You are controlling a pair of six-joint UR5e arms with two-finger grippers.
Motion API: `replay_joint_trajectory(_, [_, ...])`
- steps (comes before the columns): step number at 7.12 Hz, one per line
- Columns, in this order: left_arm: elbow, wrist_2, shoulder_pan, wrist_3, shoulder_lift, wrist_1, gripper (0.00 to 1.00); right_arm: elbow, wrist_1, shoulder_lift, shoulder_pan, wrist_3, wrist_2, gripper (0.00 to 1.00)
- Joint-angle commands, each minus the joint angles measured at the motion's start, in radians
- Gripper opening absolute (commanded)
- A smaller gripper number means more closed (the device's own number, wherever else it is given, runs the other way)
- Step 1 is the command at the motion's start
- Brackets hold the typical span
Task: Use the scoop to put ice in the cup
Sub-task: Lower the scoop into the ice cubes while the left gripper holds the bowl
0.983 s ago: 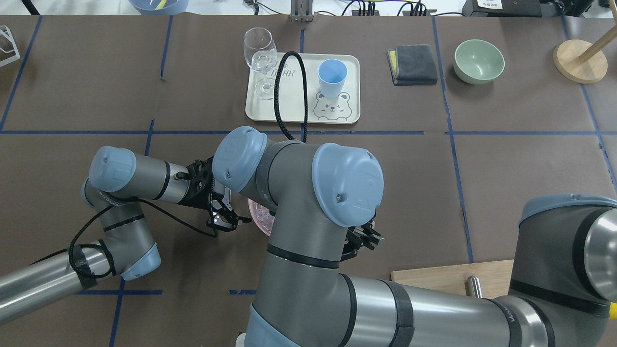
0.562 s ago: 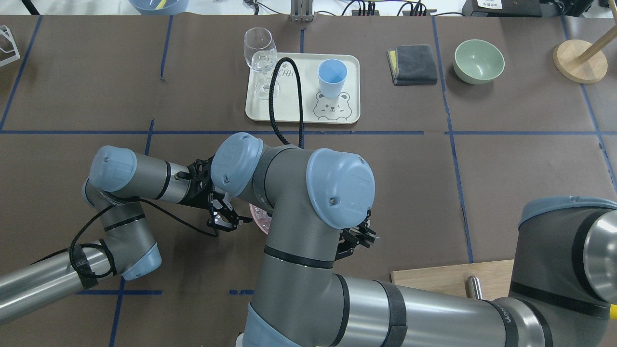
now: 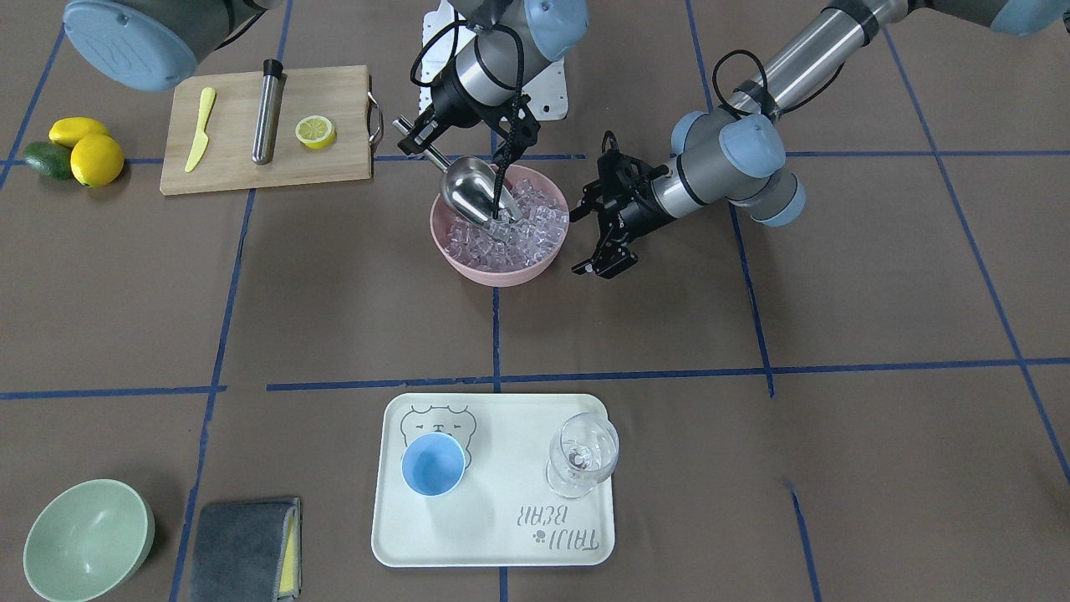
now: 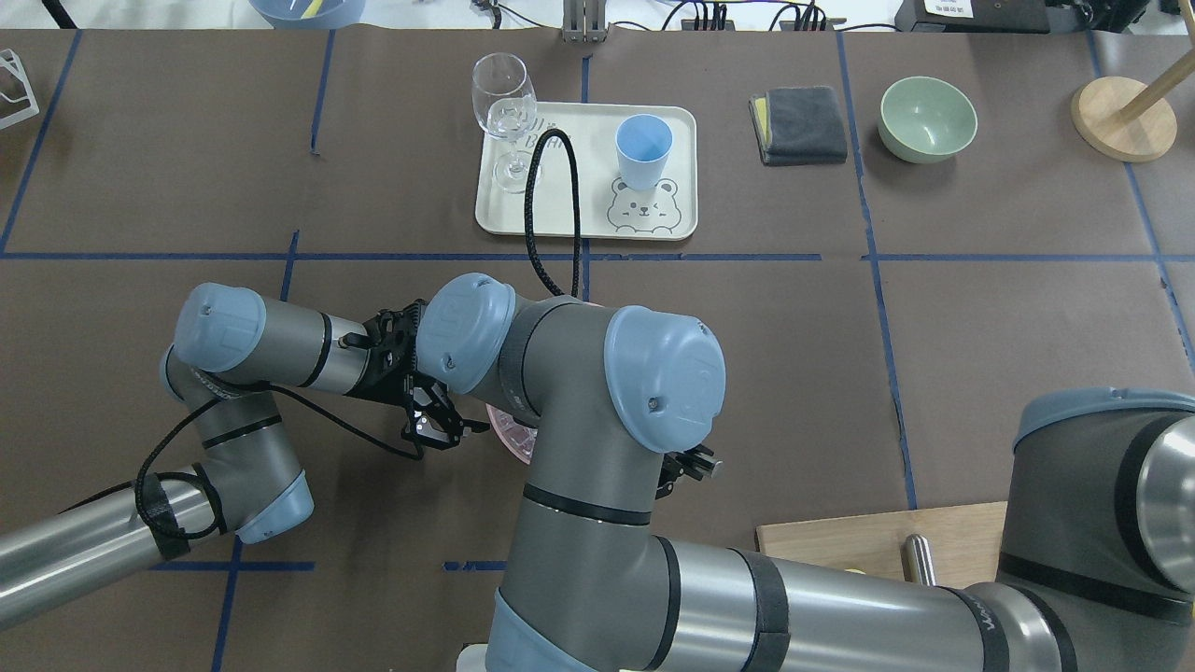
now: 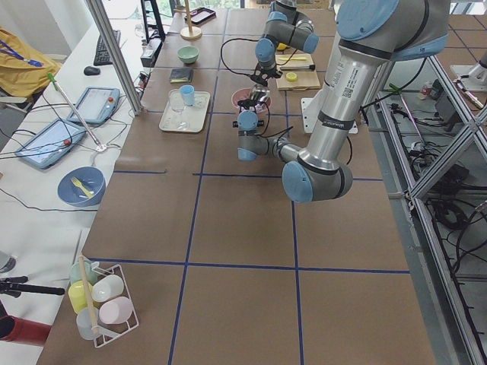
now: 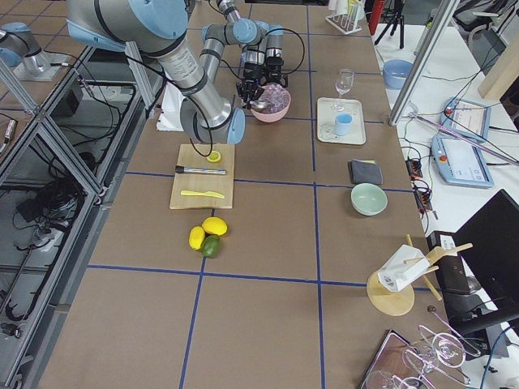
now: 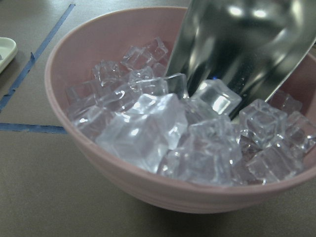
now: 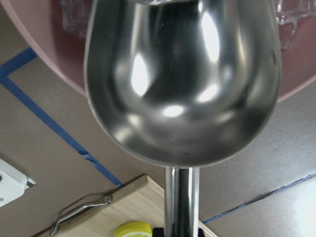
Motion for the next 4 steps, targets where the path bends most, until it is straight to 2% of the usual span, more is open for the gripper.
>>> replay_joint_trajectory(1, [0.000, 0.000, 0.000, 0.000, 0.000, 0.000, 1.00, 0.004, 0.040, -0.008, -0.001, 0.005, -0.002, 0.00])
replay_joint_trajectory(4, [0.000, 0.000, 0.000, 0.000, 0.000, 0.000, 1.00, 0.017, 0.158, -0.065, -0.001, 0.026, -0.004, 0.00])
